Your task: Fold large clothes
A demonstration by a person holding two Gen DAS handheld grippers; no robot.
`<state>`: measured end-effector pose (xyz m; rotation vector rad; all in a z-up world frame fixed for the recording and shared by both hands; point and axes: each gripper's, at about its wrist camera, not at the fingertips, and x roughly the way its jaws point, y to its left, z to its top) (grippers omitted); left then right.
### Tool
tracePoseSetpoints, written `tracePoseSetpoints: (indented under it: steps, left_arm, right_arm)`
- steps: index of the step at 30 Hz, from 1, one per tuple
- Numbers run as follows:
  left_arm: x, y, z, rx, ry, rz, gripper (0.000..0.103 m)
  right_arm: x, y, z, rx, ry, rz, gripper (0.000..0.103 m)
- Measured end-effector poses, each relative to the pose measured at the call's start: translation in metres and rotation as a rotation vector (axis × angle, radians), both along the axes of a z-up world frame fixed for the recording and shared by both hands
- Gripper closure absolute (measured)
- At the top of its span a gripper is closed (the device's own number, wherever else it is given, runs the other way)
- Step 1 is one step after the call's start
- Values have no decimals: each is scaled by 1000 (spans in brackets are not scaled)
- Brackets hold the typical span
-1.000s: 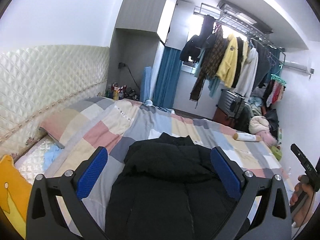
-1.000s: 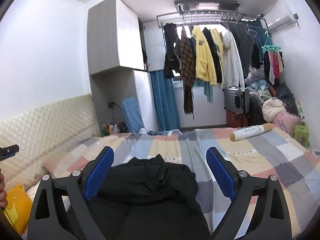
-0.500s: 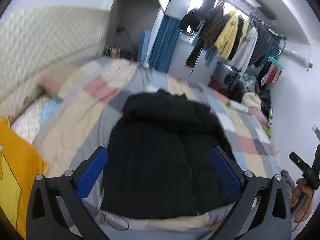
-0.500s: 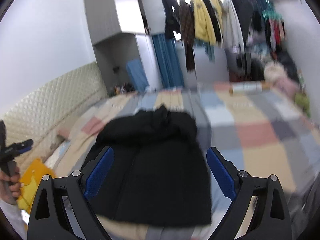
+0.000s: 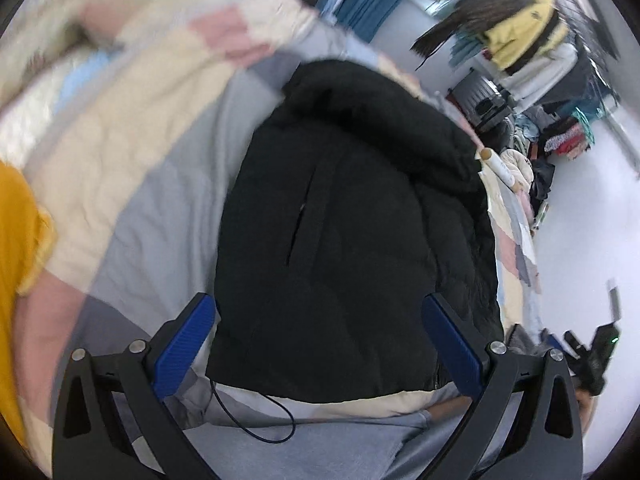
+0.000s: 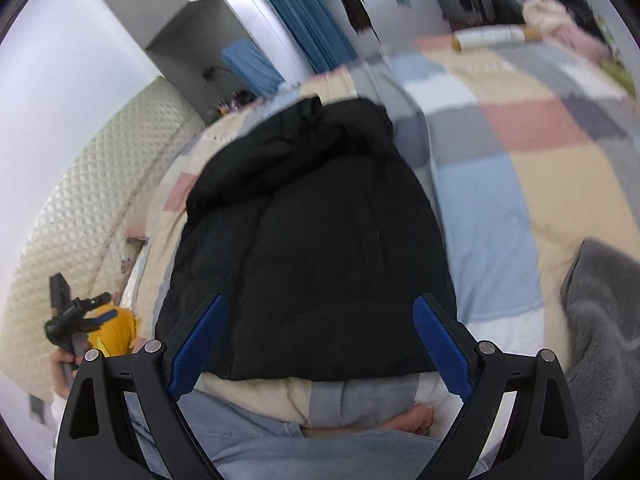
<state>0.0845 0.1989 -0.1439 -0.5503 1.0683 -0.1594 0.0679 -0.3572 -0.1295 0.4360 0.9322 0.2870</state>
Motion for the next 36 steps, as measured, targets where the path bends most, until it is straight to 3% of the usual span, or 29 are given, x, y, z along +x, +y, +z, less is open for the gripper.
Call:
tracePoseSetpoints:
  steps: [4,10,18,23,29,34,36]
  left_arm:
    - [13,12,-38,-93,119,1,2]
    - [25,11,-71,-137,253,-36,5]
    - [38,11,-103,-130,369,-42,6]
    - [51,1,-116,-45,414,-57,6]
    - [57,-2,-123,-63,438,-62,6]
    - [51,-7,-108,-163,340,-124,13]
    - [46,-9,-98,-183,284,-150,24]
  right_arm:
    - [17,-10,-22,42,99,-14,9]
    - [47,-32,-50,86,262,12,9]
    - [77,-53,-94,100,425,149,9]
    - [92,-52,-135,117,521,244,17]
    - [97,-36,-155,150,552,350,20]
    - [93,-18,-131,84,476,458,19]
    - [90,-20,-126,105,462,464,20]
